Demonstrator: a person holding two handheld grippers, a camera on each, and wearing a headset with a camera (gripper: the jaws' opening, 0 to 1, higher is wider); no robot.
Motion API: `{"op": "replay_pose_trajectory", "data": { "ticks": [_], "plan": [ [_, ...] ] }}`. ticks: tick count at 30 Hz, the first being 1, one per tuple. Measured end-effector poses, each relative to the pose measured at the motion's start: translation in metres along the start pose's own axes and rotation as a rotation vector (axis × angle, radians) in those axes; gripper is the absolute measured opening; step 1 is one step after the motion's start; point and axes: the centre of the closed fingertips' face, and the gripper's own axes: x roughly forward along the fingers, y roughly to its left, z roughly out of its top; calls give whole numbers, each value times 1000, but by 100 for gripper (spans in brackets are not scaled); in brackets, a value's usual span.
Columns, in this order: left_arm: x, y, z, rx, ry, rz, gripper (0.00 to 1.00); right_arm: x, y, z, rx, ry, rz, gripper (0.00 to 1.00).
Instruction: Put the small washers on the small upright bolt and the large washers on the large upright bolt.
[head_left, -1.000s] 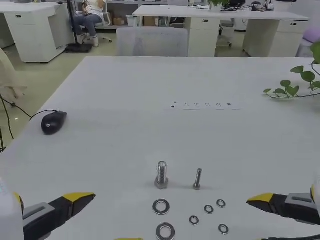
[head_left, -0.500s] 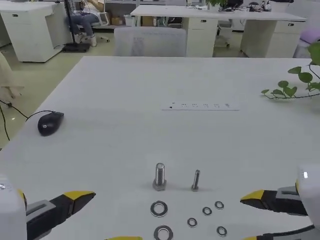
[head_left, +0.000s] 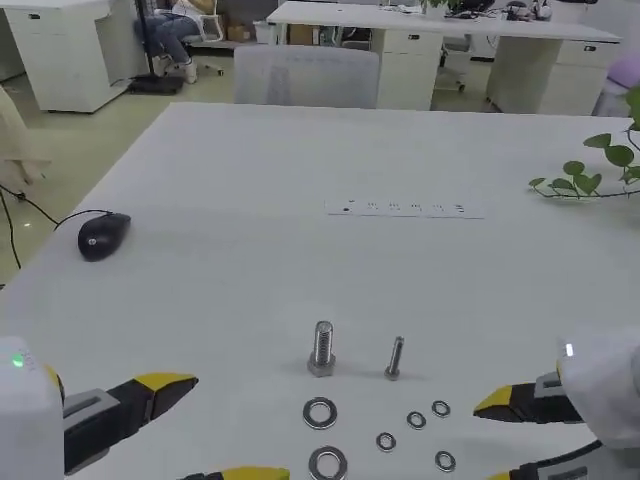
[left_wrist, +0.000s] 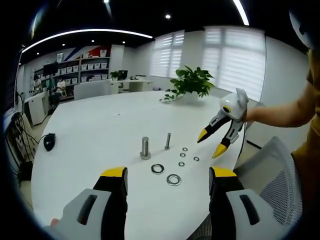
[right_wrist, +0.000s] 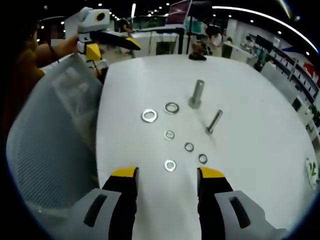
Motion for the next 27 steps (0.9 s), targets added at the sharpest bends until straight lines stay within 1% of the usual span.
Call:
{"op": "replay_pose_trajectory", "data": {
  "ticks": [4, 6, 11, 12, 13, 14, 17, 19, 21, 23, 27],
  "plan": [
    [0, 1, -1, -6, -1, 3, 66, 6, 2, 1, -40, 42, 33, 45],
    [0, 1, -2, -13, 2, 2, 66, 9, 1, -1, -71, 75, 41, 43],
    [0, 1, 1, -13, -13, 4, 66, 16, -1, -4, -112, 131, 60, 42],
    [0, 1, 1, -16, -13, 3, 65, 18, -1, -6, -126, 151, 78, 42],
    [0, 1, 2, -18, -17, 4, 65, 19, 0, -7, -131, 160, 83, 42],
    [0, 1, 4, -15, -26, 5, 66, 20, -1, -10, -146, 181, 91, 42],
    [0, 2, 5, -15, -30, 10, 66, 23, -1, -11, -159, 199, 102, 41],
    [0, 3, 5, -18, -28, 14, 66, 25, 0, -11, -173, 202, 114, 40],
    [1, 3, 7, -16, -37, 14, 66, 27, -1, -11, -181, 218, 124, 37],
    [1, 3, 7, -15, -36, 16, 66, 30, -1, -13, -189, 240, 136, 34],
    [1, 3, 7, -15, -38, 17, 66, 34, -1, -11, -206, 251, 152, 34]
  ]
}}
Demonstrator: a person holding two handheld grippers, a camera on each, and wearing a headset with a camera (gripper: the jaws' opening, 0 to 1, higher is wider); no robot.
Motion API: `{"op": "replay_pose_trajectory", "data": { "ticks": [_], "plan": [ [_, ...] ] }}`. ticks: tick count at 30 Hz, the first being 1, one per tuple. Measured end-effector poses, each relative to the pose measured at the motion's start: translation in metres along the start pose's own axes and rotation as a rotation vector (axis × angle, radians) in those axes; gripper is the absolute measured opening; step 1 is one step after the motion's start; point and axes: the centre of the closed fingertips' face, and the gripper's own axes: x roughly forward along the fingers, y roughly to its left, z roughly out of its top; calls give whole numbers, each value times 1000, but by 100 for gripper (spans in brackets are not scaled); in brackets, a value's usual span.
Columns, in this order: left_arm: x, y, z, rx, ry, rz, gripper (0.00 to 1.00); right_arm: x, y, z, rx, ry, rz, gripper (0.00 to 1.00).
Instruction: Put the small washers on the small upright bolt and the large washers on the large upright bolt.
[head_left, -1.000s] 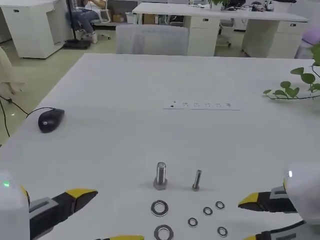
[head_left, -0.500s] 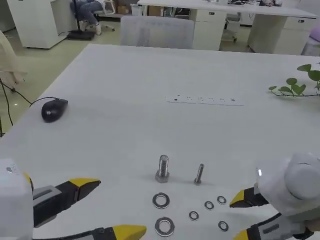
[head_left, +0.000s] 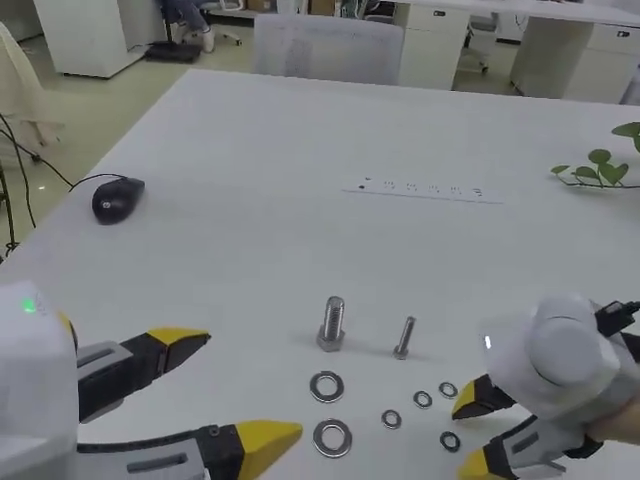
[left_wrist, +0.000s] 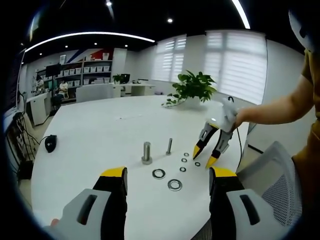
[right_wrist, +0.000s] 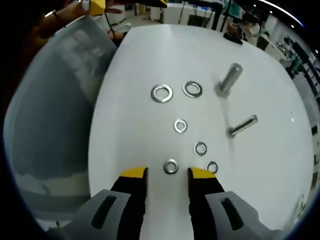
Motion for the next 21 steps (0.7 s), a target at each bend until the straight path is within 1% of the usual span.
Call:
{"op": "replay_pose_trajectory", "data": {
  "ticks": [2, 6, 12, 21],
  "plan": [
    [0, 0, 0, -1, -1, 1, 66, 1, 0, 0, -5, 5, 8, 32],
    [0, -1, 0, -6, -8, 4, 66, 3, 2, -2, -25, 31, 27, 29],
    [-1, -2, -2, -10, -8, 4, 66, 3, 1, -1, -38, 27, 34, 27],
    [-2, 0, -1, -9, -15, 12, 66, 4, 3, 0, -80, 44, 41, 25]
  ]
}}
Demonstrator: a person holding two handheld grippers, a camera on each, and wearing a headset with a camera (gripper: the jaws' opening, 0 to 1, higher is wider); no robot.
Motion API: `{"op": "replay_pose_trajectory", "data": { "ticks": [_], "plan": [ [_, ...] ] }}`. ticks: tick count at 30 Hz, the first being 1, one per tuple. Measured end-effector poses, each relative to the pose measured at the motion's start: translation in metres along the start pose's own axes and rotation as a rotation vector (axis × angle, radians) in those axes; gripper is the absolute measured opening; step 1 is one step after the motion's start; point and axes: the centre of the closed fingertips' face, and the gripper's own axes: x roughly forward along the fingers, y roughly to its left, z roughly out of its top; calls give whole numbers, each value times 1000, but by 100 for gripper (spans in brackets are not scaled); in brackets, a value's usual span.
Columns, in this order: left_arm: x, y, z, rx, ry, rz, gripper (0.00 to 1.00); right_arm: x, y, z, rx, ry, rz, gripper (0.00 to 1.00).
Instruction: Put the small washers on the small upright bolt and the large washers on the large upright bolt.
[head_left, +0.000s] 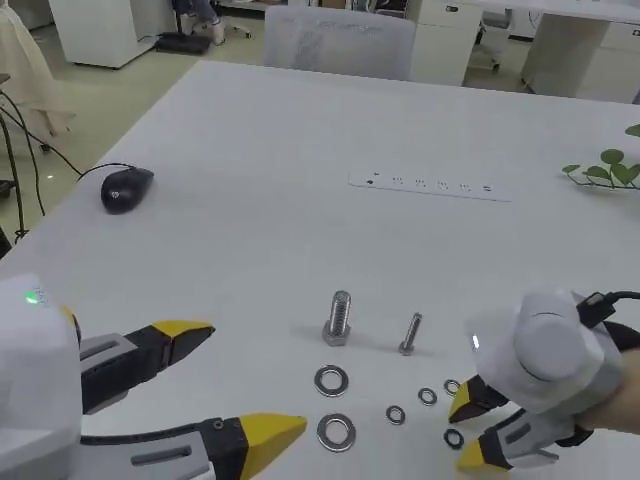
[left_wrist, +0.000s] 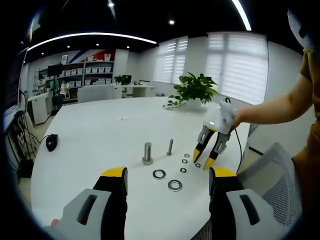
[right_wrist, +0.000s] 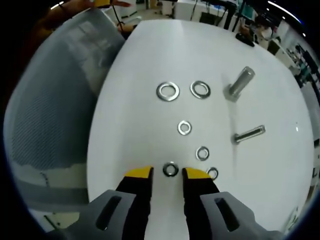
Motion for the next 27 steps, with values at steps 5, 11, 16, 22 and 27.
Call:
{"op": "replay_pose_trajectory", "data": {
  "ticks": [5, 11, 16, 22, 27],
  "plan": [
    [-1, 0, -1, 2, 4, 1, 66, 0, -2, 1, -5, -1, -6, 22],
    [-3, -1, 0, 2, 2, 2, 65, 1, -2, 1, -5, 4, -9, 18],
    [-3, 0, 0, 5, 4, 2, 65, 1, -3, 1, -12, 14, -19, 14],
    [-3, -1, 1, 11, 7, -2, 65, 1, -5, 0, 11, 13, -24, 13],
    [-2, -4, 2, 16, 6, -9, 65, 1, -6, -1, 37, 20, -25, 12]
  ]
}}
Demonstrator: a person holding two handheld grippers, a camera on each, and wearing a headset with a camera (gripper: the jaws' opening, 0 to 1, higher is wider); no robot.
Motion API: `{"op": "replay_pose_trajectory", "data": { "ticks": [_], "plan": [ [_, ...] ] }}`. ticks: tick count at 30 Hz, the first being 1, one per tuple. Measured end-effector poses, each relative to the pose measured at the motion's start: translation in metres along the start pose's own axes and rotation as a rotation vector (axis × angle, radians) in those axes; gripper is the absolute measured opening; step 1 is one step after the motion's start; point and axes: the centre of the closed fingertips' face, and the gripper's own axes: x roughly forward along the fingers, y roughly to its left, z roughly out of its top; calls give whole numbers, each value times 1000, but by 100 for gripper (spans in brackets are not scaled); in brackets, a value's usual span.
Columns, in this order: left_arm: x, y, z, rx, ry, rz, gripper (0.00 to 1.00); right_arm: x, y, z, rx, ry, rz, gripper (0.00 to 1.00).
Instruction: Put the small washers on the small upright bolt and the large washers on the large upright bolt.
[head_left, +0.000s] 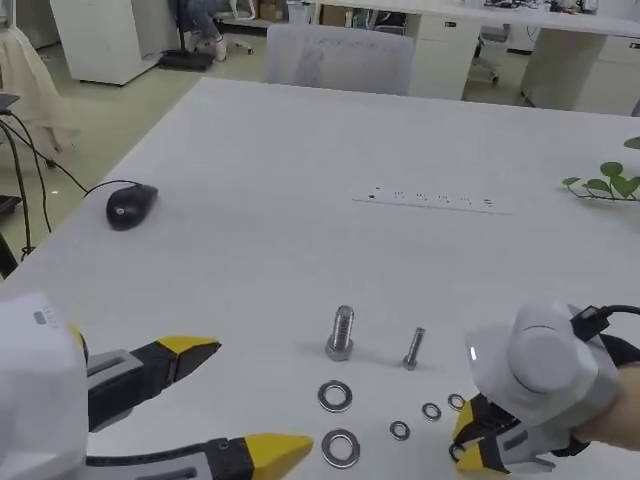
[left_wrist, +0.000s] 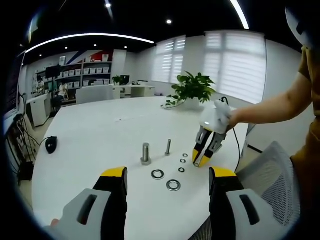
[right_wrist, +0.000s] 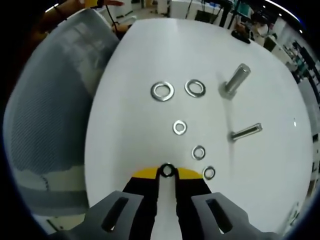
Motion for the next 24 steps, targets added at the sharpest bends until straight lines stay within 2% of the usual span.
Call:
{"op": "replay_pose_trajectory", "data": {
  "ticks": [3, 7, 11, 20, 24],
  "plan": [
    [0, 0, -2, -5, 5, -1, 65, -3, 1, 0, 30, -1, 15, 12],
    [1, -2, -3, -2, 11, -5, 65, -13, -1, 6, 38, -16, 9, 12],
    [3, -3, -2, -2, 10, -8, 65, -21, -6, 6, 38, 8, 2, 12],
    [7, -5, -4, -9, 10, -17, 65, -51, -34, 26, 12, -16, -56, 12],
    [8, -5, -5, -13, 11, -16, 65, -57, -45, 33, 22, -25, -72, 12]
  ]
}}
